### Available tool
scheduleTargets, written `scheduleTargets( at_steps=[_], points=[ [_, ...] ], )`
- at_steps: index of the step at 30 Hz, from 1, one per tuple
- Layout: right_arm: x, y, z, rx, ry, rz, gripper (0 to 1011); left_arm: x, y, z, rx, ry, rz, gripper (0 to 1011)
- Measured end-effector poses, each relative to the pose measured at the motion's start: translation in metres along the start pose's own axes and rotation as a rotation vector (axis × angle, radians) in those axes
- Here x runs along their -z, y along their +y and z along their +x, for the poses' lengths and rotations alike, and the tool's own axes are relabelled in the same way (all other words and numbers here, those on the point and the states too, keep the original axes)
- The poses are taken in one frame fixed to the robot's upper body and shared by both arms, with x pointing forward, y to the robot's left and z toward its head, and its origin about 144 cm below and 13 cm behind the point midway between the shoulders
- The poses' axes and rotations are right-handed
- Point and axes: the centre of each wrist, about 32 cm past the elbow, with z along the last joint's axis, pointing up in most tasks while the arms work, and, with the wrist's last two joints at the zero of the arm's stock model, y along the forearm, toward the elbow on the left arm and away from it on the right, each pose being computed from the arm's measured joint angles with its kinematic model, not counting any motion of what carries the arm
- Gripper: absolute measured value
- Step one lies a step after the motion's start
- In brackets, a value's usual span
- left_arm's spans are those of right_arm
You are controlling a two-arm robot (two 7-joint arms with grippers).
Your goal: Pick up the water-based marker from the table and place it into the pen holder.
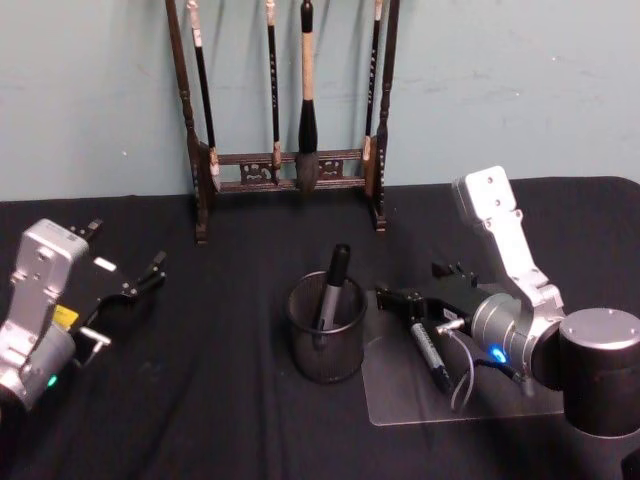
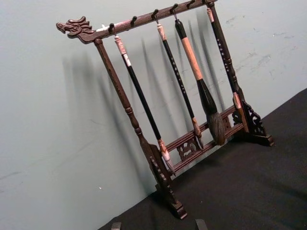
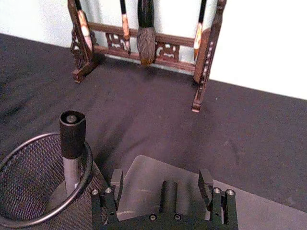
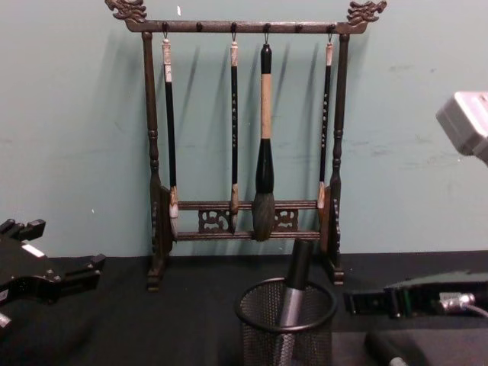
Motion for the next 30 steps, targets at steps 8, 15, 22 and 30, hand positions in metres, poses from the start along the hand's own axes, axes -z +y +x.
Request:
scheduleTargets(
  at_steps=[8, 15, 22, 30],
  points=[
    [0.005, 0.006, -0.001, -0.006, -0.004, -0.054, 1000, 0.0, 0.0, 0.0, 0.0, 0.0, 0.0, 1001],
    [0.008, 0.011, -0.001, -0.005, -0.008, -0.091, 1000, 0.0, 0.0, 0.0, 0.0, 0.0, 0.0, 1001],
    [0.011, 0.016, 0.0, -0.002, -0.008, -0.11, 1000, 0.0, 0.0, 0.0, 0.0, 0.0, 0.0, 1001],
    [0.014, 0.02, 0.002, 0.0, -0.004, -0.123, 1002, 0.0, 0.0, 0.0, 0.0, 0.0, 0.0, 1001]
  ],
)
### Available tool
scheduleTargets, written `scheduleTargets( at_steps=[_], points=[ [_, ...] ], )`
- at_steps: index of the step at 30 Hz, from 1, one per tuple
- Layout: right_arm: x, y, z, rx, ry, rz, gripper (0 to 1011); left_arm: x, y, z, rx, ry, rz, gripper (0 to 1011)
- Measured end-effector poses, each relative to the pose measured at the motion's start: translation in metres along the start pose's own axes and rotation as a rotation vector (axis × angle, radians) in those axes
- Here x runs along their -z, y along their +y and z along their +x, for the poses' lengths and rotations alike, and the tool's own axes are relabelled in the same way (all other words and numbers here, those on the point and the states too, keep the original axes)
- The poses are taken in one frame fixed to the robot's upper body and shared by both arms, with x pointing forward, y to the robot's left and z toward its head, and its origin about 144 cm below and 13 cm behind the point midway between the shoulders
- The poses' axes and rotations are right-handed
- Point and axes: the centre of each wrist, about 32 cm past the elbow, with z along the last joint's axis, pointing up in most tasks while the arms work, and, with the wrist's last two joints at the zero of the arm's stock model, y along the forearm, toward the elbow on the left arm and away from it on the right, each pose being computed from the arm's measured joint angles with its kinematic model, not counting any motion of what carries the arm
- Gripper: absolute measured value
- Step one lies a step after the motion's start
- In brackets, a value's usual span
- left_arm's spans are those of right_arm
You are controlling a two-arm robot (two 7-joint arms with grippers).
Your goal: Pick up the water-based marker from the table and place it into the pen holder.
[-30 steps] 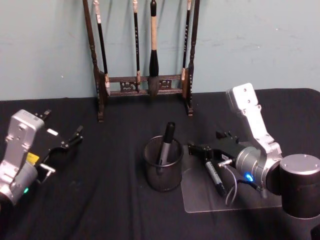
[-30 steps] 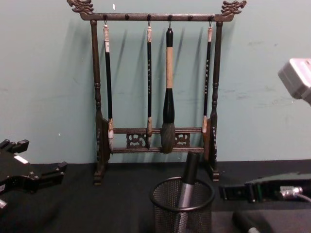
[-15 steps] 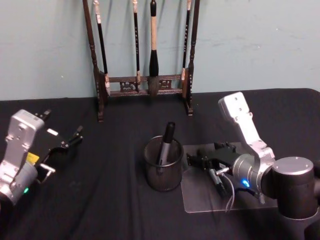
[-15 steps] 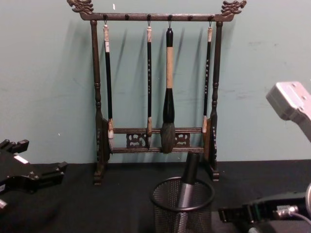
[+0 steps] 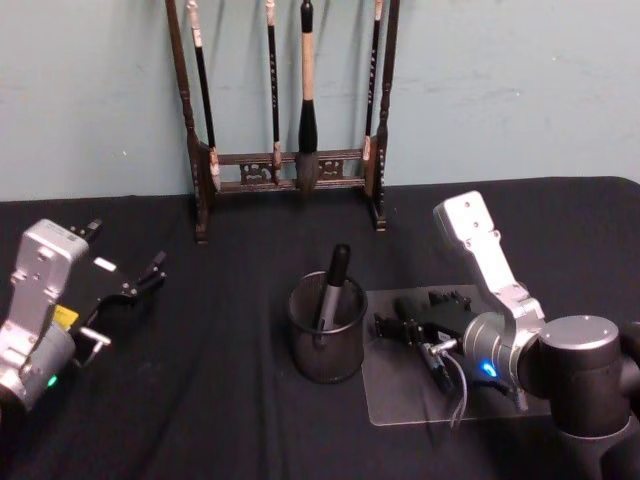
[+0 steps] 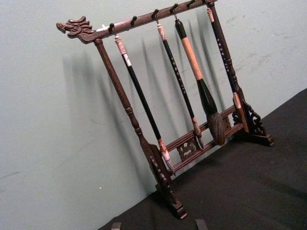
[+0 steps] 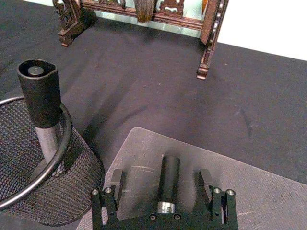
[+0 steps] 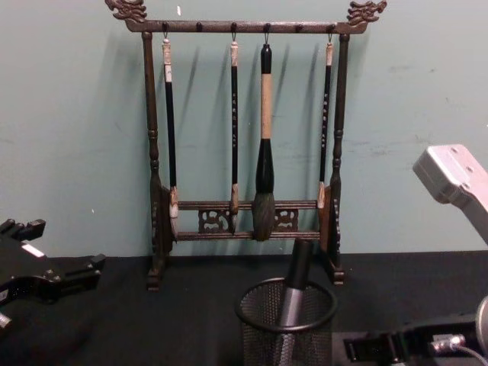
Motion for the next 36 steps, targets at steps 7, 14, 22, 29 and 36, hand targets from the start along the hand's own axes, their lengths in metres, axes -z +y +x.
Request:
scheduleTargets(
  at_steps=[7, 14, 22, 29, 36],
  points=[
    [0.001, 0.003, 0.0, 0.001, 0.005, -0.006, 1000, 0.0, 0.0, 0.0, 0.0, 0.0, 0.0, 1001],
    [0.002, 0.005, 0.0, 0.003, 0.007, -0.016, 1000, 0.0, 0.0, 0.0, 0.0, 0.0, 0.0, 1001],
    [0.004, 0.008, 0.0, -0.002, 0.011, -0.03, 1000, 0.0, 0.0, 0.0, 0.0, 0.0, 0.0, 1001],
    [0.004, 0.01, 0.001, -0.004, 0.013, -0.033, 1002, 0.0, 0.0, 0.0, 0.0, 0.0, 0.0, 1001],
    [0.005, 0.011, 0.001, -0.006, 0.016, -0.038, 1000, 0.0, 0.0, 0.0, 0.0, 0.0, 0.0, 1001]
  ],
)
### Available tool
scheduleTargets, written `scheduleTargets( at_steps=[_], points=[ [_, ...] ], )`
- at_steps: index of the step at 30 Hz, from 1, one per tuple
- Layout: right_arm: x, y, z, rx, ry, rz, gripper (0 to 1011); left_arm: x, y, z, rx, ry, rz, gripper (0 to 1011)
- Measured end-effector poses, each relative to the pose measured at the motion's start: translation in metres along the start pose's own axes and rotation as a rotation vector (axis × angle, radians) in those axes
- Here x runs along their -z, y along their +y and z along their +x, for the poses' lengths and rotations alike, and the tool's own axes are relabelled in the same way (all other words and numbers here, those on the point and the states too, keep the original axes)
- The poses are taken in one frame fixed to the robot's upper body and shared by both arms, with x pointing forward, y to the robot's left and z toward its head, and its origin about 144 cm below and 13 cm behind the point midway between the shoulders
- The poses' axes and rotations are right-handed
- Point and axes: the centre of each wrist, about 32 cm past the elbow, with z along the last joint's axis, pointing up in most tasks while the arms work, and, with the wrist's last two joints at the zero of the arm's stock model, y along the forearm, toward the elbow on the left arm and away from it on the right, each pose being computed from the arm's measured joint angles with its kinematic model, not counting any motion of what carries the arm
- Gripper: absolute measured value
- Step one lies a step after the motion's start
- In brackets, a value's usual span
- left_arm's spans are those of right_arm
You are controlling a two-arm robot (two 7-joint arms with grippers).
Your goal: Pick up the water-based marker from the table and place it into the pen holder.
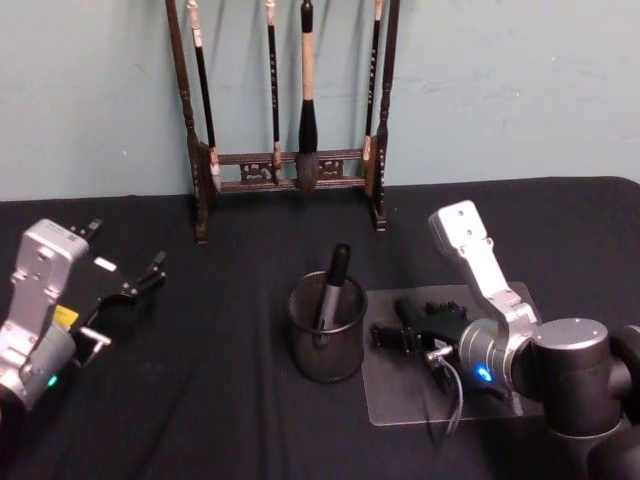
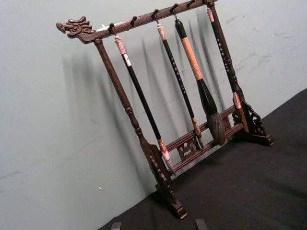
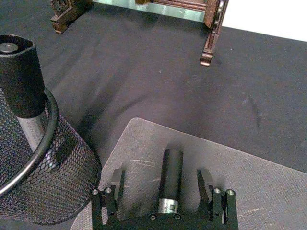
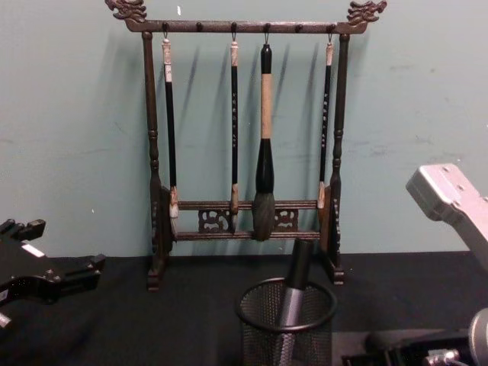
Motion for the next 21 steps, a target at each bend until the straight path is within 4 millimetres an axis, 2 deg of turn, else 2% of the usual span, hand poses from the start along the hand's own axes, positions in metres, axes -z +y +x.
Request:
scheduleTargets(
  at_steps=[21],
  points=[
    [0.0002, 0.0024, 0.0018, -0.007, -0.007, -0.003, 1000, 0.0, 0.0, 0.0, 0.0, 0.0, 0.0, 1001]
  ],
)
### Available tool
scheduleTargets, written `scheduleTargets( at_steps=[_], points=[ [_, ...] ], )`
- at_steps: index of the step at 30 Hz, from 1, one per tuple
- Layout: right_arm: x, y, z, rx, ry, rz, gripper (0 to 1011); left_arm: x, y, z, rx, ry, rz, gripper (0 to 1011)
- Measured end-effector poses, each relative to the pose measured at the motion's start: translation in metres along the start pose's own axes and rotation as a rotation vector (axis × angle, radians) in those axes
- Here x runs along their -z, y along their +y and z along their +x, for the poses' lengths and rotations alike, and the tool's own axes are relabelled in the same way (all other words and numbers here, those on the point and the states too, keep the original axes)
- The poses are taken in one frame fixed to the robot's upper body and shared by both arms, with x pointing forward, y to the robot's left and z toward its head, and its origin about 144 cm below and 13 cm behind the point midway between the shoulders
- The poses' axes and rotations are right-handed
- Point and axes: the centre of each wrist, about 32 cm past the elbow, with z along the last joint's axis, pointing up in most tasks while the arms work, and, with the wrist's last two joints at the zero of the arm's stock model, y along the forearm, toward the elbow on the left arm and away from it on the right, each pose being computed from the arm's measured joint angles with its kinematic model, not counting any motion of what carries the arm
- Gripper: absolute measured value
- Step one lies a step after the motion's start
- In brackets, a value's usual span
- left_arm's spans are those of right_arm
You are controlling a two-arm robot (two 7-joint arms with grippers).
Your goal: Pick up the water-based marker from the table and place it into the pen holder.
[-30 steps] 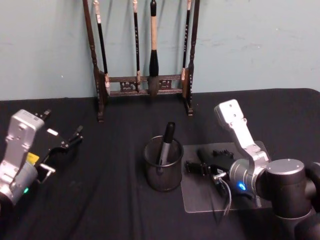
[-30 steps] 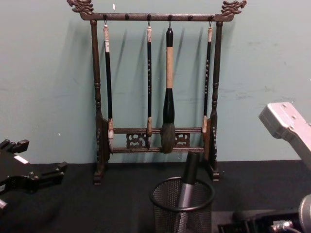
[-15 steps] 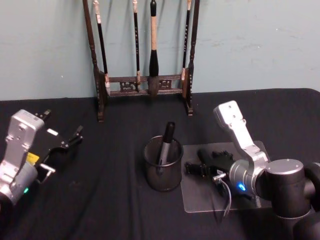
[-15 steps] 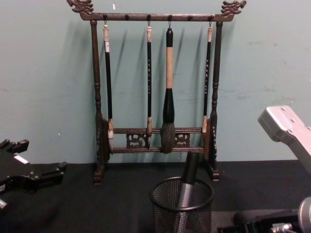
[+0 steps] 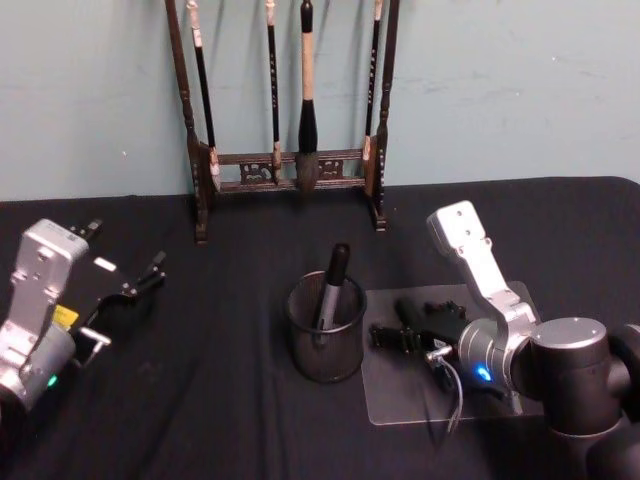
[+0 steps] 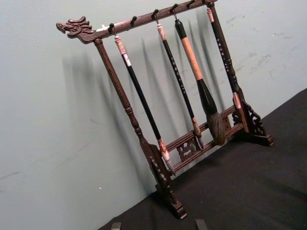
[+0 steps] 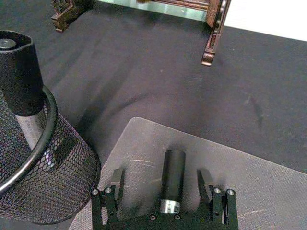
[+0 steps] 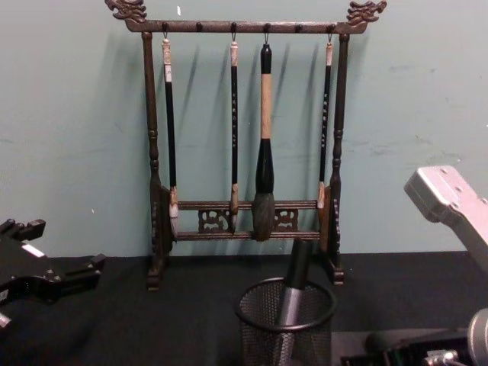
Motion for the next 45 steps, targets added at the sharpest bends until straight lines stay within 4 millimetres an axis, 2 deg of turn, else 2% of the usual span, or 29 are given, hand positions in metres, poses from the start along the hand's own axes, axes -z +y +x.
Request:
scheduleTargets(
  at_steps=[6, 11, 14, 15, 16, 17, 20, 21, 23, 25, 27, 28, 45],
  points=[
    [0.0001, -0.0001, -0.0003, 0.0, 0.0, 0.0, 997, 0.0, 0.0, 0.0, 0.0, 0.0, 0.0, 1001],
    [0.0001, -0.0002, -0.0003, 0.0, 0.0, 0.0, 903, 0.0, 0.0, 0.0, 0.0, 0.0, 0.0, 1001],
    [-0.0001, -0.0003, -0.0003, 0.0, 0.0, 0.001, 800, 0.0, 0.0, 0.0, 0.0, 0.0, 0.0, 1001],
    [-0.0001, -0.0003, -0.0003, 0.0, 0.0, 0.001, 800, 0.0, 0.0, 0.0, 0.0, 0.0, 0.0, 1001],
    [-0.0001, -0.0003, -0.0003, 0.0, 0.0, 0.0, 746, 0.0, 0.0, 0.0, 0.0, 0.0, 0.0, 1001],
    [-0.0001, -0.0003, -0.0003, 0.0, 0.0, 0.0, 746, 0.0, 0.0, 0.0, 0.0, 0.0, 0.0, 1001],
    [-0.0001, -0.0003, -0.0004, 0.0, 0.0, 0.0, 547, 0.0, 0.0, 0.0, 0.0, 0.0, 0.0, 1001],
    [-0.0001, -0.0003, -0.0004, 0.0, 0.0, 0.0, 547, 0.0, 0.0, 0.0, 0.0, 0.0, 0.0, 1001],
    [-0.0001, -0.0003, -0.0004, 0.0, 0.001, 0.0, 486, 0.0, 0.0, 0.0, 0.0, 0.0, 0.0, 1001],
    [-0.0001, -0.0003, -0.0004, 0.0, 0.001, 0.001, 364, 0.0, 0.0, 0.0, 0.0, 0.0, 0.0, 1001],
    [-0.0001, -0.0003, -0.0004, 0.0, 0.001, 0.001, 334, 0.0, 0.0, 0.0, 0.0, 0.0, 0.0, 1001],
    [0.0, -0.0003, -0.0004, -0.001, 0.001, 0.0, 253, 0.0, 0.0, 0.0, 0.0, 0.0, 0.0, 1001],
    [0.0, -0.0003, -0.0003, 0.0, 0.001, 0.001, 237, 0.0, 0.0, 0.0, 0.0, 0.0, 0.0, 1001]
  ],
)
